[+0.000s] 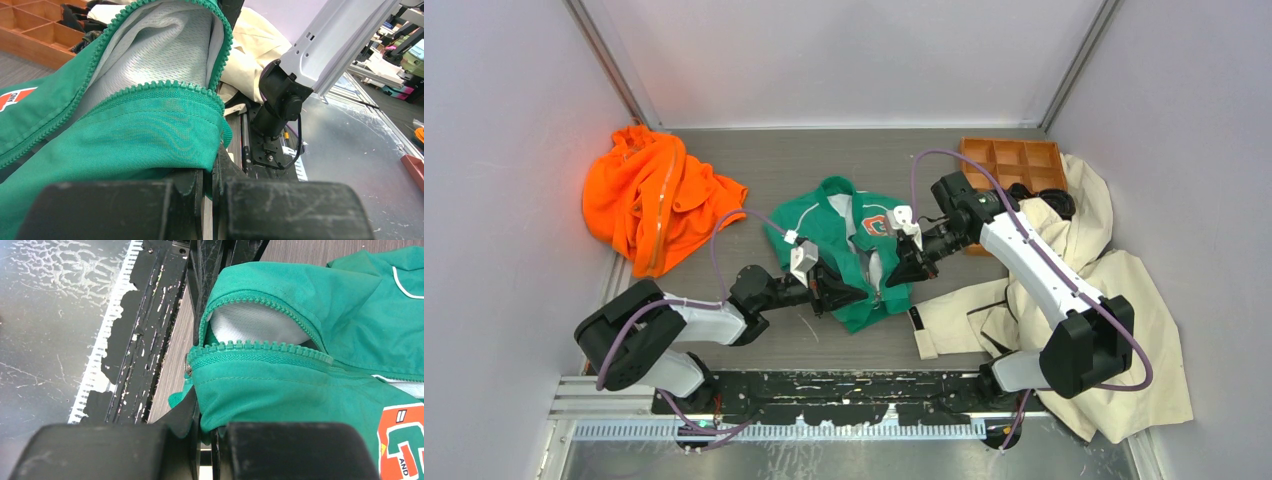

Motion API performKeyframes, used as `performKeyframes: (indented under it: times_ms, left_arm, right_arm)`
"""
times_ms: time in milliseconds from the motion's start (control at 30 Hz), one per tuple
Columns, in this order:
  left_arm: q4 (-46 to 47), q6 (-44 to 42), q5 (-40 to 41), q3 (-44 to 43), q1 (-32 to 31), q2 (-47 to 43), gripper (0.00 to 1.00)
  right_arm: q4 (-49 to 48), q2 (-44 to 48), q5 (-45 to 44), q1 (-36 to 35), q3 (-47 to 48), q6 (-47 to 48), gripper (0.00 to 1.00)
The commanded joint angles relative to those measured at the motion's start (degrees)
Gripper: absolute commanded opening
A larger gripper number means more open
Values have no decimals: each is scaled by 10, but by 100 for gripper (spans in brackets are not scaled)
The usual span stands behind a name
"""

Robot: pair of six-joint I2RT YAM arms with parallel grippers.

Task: Zip up the jacket
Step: Insert the zipper into the jacket.

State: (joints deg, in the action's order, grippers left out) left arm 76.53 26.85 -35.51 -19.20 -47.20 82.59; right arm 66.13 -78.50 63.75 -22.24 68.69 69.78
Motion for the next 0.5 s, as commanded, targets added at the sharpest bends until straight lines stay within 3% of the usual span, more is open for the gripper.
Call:
performKeyframes:
  times_ms: [0,467]
  left_arm:
    - [55,1,7,-1,-4,-23,0]
    - [55,20,5,-11,-4,-5,0]
  right_arm:
    - [10,16,22,3,14,24,1]
    - [41,17,34,3,14,73,1]
